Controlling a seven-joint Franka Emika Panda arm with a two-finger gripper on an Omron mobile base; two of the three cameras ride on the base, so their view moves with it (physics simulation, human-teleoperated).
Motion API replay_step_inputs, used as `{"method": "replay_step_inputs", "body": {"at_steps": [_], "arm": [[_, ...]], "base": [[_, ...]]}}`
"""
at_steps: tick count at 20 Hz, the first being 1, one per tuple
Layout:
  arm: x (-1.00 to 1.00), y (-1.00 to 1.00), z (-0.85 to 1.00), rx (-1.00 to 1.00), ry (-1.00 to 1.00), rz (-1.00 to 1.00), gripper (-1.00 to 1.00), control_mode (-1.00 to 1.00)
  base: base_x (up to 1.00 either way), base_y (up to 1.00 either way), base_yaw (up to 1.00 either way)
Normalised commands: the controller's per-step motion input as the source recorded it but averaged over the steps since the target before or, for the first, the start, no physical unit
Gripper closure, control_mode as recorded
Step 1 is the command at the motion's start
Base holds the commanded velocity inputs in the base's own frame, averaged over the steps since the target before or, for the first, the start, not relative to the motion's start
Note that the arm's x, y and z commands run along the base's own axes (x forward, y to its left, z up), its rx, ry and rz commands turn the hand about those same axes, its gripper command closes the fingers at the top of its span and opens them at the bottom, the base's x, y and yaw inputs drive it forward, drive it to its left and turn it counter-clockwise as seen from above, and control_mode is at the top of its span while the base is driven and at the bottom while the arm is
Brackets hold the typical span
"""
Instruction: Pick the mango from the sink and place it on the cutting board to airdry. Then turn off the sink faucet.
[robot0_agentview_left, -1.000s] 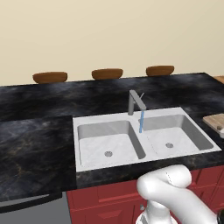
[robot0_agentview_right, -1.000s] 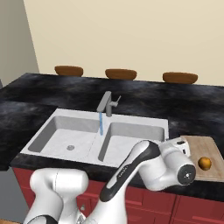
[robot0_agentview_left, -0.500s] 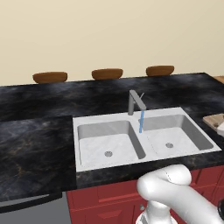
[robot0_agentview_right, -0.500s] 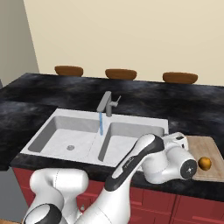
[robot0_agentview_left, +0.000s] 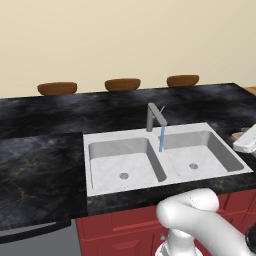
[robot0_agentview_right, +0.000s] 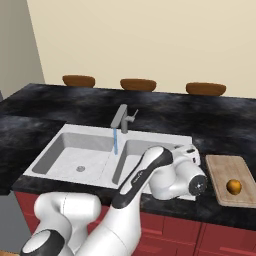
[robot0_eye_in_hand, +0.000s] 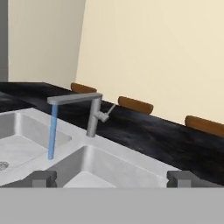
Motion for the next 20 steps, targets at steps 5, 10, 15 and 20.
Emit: {"method": "replay_step_inputs", "body": {"at_steps": [5, 10, 15, 20], "arm": [[0.42, 0.13, 0.11, 0.0, -0.04, 0.15, -1.0, -1.0], [0.41, 0.02, 0.15, 0.0, -0.01, 0.16, -1.0, -1.0], [-0.03, 0.19, 0.04, 0.0, -0.09, -0.06, -1.0, -1.0], [0.17, 0.33, -0.04, 0.0, -0.02, -0.18, -1.0, -1.0]], "base": [[0.0, 0.0, 0.0], [0.0, 0.0, 0.0], [0.0, 0.0, 0.0], [0.0, 0.0, 0.0]]}}
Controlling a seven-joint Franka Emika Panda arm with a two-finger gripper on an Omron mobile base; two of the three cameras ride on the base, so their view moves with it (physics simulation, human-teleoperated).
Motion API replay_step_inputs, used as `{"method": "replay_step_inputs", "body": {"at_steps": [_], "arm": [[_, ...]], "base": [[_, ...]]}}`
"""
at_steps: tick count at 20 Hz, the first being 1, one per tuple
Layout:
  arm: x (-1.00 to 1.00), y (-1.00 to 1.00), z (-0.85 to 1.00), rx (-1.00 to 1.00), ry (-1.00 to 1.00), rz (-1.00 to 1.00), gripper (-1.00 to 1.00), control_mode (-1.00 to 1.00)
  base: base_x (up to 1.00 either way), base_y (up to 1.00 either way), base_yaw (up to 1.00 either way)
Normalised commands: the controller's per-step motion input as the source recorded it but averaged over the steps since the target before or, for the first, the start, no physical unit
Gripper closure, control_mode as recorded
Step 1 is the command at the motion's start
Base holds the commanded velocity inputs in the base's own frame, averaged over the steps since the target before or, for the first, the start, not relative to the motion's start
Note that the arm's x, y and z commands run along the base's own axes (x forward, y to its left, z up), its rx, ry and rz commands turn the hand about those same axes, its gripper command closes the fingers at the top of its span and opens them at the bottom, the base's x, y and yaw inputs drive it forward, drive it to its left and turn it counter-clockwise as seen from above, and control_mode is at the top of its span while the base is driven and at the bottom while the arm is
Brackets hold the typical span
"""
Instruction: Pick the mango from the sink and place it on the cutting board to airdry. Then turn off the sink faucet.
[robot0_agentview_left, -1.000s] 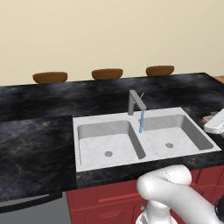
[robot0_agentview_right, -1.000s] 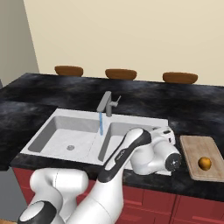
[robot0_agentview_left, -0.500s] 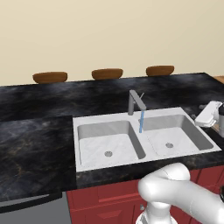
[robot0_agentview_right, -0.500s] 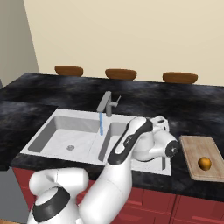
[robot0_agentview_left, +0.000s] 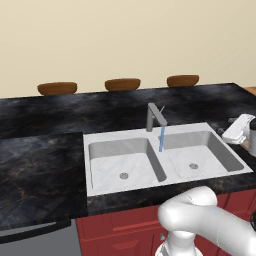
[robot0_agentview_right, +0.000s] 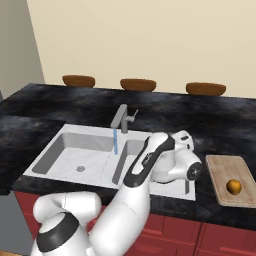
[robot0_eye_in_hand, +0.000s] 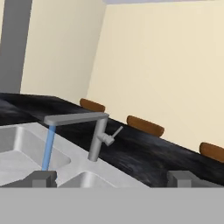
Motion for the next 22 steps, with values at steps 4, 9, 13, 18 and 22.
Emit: {"method": "replay_step_inputs", "body": {"at_steps": [4, 9, 13, 18, 22], "arm": [[0.3, 0.56, -0.02, 0.0, 0.0, -0.09, -1.0, -1.0], [0.39, 0.43, 0.0, -0.02, 0.0, 0.04, -1.0, -1.0], [0.38, 0.2, 0.0, -0.01, 0.0, 0.08, -1.0, -1.0], [0.45, 0.17, -0.02, 0.0, 0.07, 0.02, -1.0, -1.0], [0.42, 0.14, -0.07, 0.0, 0.05, 0.03, -1.0, -1.0]], "base": [[0.0, 0.0, 0.0], [0.0, 0.0, 0.0], [0.0, 0.0, 0.0], [0.0, 0.0, 0.0], [0.0, 0.0, 0.0]]}}
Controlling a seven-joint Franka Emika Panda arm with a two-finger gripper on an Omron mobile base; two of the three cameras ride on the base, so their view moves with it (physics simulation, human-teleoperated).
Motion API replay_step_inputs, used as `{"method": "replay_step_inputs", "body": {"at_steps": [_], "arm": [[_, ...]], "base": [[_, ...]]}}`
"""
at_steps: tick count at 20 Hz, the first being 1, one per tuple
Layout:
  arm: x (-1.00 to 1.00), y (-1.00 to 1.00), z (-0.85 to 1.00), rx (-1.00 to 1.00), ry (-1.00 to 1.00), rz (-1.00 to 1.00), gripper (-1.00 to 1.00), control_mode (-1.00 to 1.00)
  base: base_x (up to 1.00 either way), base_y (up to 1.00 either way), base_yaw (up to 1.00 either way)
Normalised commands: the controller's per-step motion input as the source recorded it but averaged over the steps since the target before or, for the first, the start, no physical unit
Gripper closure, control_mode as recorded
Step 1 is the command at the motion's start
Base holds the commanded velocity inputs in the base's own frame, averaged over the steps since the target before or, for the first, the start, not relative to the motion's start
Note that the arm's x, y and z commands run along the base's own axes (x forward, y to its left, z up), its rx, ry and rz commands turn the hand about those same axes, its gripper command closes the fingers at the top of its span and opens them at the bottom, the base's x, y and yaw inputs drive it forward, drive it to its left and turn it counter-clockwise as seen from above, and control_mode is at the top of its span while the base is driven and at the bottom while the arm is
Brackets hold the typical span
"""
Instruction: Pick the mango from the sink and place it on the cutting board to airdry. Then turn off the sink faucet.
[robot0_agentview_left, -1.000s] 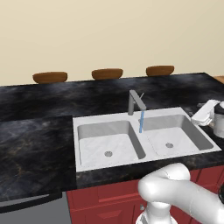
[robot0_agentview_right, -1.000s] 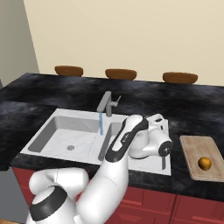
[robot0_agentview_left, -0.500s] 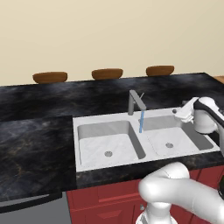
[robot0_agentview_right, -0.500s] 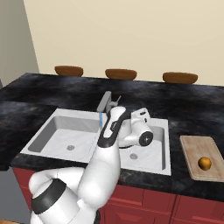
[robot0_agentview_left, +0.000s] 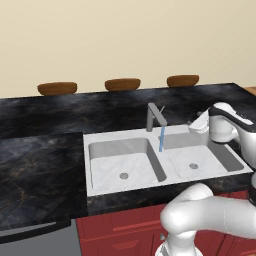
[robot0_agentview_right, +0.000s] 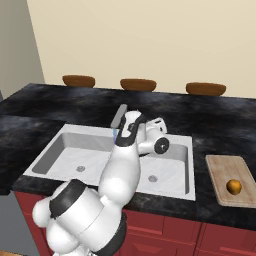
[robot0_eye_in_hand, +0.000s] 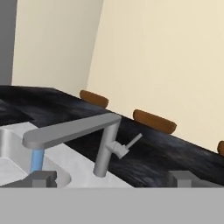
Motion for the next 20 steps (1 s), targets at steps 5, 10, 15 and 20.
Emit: {"method": "replay_step_inputs", "body": {"at_steps": [5, 10, 15, 20], "arm": [[0.34, 0.18, -0.06, 0.0, 0.02, 0.02, -1.0, -1.0], [0.26, 0.02, -0.12, 0.0, 0.0, 0.09, -1.0, -1.0], [0.18, 0.0, -0.04, 0.0, 0.0, 0.13, -1.0, -1.0], [0.2, 0.01, 0.0, 0.0, 0.0, 0.14, -1.0, -1.0]], "base": [[0.0, 0.0, 0.0], [0.0, 0.0, 0.0], [0.0, 0.0, 0.0], [0.0, 0.0, 0.0]]}}
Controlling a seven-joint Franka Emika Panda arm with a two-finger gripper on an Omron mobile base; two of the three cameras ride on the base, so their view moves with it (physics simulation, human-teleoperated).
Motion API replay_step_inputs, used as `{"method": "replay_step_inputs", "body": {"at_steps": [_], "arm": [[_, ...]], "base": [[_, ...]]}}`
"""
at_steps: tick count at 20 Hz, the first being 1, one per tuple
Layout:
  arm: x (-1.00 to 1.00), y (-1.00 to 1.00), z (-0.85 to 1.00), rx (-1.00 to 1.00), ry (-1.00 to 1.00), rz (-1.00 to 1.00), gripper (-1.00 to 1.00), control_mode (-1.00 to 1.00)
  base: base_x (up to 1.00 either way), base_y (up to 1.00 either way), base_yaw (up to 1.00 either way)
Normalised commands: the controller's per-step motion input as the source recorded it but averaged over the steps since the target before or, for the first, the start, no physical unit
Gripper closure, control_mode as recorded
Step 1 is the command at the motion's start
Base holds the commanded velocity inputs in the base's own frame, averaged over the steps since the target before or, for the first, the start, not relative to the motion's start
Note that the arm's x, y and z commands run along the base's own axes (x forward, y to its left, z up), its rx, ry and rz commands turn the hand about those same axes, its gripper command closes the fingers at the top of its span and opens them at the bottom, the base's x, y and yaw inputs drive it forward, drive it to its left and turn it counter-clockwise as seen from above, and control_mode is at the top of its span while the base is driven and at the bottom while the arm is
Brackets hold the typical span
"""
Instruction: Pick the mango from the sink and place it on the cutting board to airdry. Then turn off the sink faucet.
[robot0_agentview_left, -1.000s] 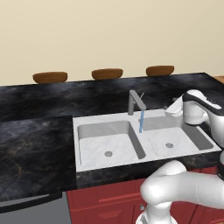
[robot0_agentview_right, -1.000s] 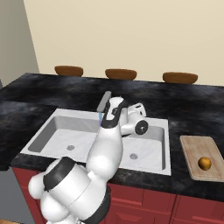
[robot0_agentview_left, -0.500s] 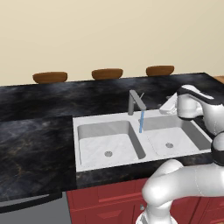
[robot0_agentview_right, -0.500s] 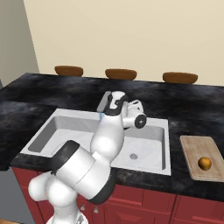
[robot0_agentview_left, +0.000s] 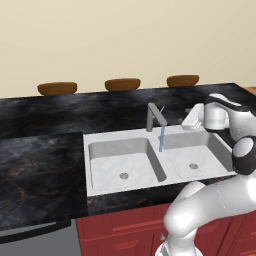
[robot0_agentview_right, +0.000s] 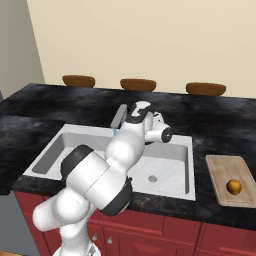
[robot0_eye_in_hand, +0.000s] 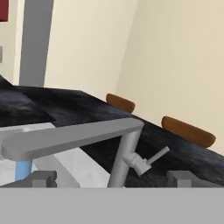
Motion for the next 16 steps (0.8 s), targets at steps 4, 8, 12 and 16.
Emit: {"method": "replay_step_inputs", "body": {"at_steps": [4, 8, 12, 16], "arm": [[0.16, 0.04, -0.02, 0.0, 0.0, 0.12, -1.0, -1.0], [0.14, 0.08, -0.15, 0.0, 0.0, 0.1, -1.0, -1.0], [0.1, 0.1, -0.27, 0.0, 0.0, 0.1, -1.0, -1.0], [0.12, 0.12, -0.22, 0.0, -0.03, 0.07, -1.0, -1.0]], "base": [[0.0, 0.0, 0.0], [0.0, 0.0, 0.0], [0.0, 0.0, 0.0], [0.0, 0.0, 0.0]]}}
